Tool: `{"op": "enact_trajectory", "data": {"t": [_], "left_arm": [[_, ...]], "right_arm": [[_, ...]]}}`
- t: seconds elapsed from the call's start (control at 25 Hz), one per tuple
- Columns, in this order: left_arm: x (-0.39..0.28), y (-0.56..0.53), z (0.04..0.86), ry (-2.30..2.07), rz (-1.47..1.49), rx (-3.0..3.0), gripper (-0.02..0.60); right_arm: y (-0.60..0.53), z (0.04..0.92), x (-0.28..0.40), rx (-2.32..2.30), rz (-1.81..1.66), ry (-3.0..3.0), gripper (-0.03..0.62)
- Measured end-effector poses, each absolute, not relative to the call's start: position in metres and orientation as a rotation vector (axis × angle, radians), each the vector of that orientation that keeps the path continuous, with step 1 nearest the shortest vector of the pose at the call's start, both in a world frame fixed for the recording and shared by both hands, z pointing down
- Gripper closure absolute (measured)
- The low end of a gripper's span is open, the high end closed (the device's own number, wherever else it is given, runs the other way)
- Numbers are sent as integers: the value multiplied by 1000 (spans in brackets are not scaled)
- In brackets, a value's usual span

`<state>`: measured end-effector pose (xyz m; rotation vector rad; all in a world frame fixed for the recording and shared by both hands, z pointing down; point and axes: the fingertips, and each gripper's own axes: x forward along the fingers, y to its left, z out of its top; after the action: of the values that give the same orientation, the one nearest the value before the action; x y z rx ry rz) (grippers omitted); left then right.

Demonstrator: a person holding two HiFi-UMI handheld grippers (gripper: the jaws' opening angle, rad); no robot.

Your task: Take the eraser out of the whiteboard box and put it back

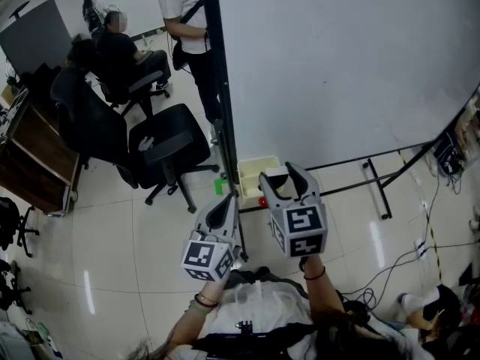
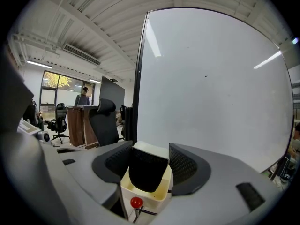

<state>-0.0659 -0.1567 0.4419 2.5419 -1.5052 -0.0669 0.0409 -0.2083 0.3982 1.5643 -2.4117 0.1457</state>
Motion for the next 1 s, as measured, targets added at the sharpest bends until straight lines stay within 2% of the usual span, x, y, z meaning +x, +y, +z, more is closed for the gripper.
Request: {"op": "enact_trajectory", "data": {"t": [0.48, 0.6, 0.68, 0.84, 0.92, 0.96, 1.0], "left_arm": [[-79, -159, 440, -1548, -71, 2511, 597], [-81, -159, 440, -1555, -69, 2501, 597], [-82, -158, 440, -1558, -70, 2498, 597], [-80, -156, 440, -1558, -72, 2501, 597], [-79, -155, 440, -1554, -73, 2499, 597], [-78, -155, 440, -1551, -74, 2499, 597], [-77, -155, 440, -1546, -74, 2499, 597]], "right_arm": [[-233, 494, 17, 1439, 192, -2262, 315], [-235, 496, 16, 1475, 187, -2293, 308], [-236, 495, 18, 1516, 239, -2320, 261], [-232, 459, 31, 1643, 221, -2418, 256], [-223, 423, 36, 1696, 190, -2505, 307], [-217, 407, 41, 1730, 183, -2547, 311], [-211, 394, 48, 1777, 190, -2588, 376]]}}
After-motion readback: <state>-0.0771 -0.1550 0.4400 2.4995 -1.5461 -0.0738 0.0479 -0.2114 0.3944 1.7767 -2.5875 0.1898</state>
